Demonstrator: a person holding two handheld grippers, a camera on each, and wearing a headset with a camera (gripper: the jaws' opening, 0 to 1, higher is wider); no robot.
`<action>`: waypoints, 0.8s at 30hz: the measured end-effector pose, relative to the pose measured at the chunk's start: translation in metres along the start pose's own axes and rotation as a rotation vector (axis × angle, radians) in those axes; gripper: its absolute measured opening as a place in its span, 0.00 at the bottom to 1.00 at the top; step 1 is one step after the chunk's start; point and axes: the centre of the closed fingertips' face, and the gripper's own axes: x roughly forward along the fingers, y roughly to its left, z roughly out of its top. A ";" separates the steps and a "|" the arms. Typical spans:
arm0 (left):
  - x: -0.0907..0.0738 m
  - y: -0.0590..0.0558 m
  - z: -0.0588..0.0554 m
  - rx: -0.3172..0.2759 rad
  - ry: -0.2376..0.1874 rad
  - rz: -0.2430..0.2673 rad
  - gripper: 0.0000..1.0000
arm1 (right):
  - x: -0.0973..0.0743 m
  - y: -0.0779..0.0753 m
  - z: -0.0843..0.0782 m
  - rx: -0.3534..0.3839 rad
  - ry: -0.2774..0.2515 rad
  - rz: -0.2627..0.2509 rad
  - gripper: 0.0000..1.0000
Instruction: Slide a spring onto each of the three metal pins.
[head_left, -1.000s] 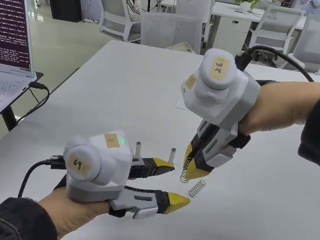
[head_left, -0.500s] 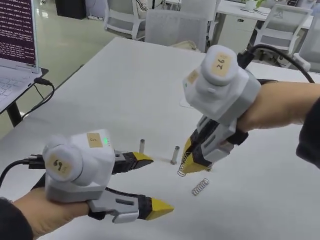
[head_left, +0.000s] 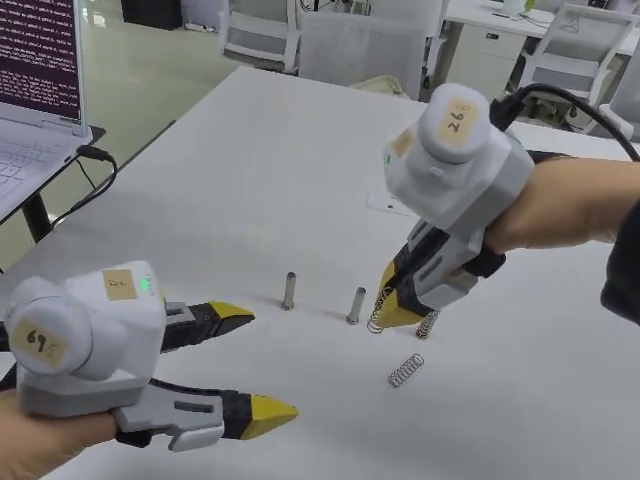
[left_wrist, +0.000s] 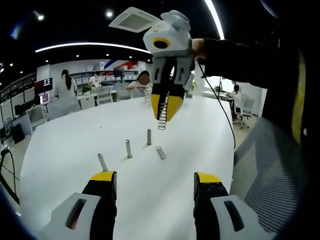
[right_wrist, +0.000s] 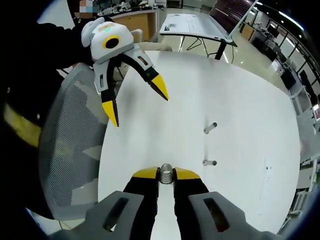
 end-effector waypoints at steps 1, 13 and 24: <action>-0.003 0.001 -0.002 -0.007 0.001 0.009 0.58 | -0.001 -0.003 -0.001 0.002 0.000 -0.004 0.08; -0.014 0.005 -0.007 -0.048 -0.014 0.068 0.56 | -0.006 -0.038 -0.005 0.031 0.009 -0.043 0.08; -0.015 0.007 -0.007 -0.046 -0.015 0.077 0.55 | -0.014 -0.070 0.013 0.010 -0.003 -0.072 0.08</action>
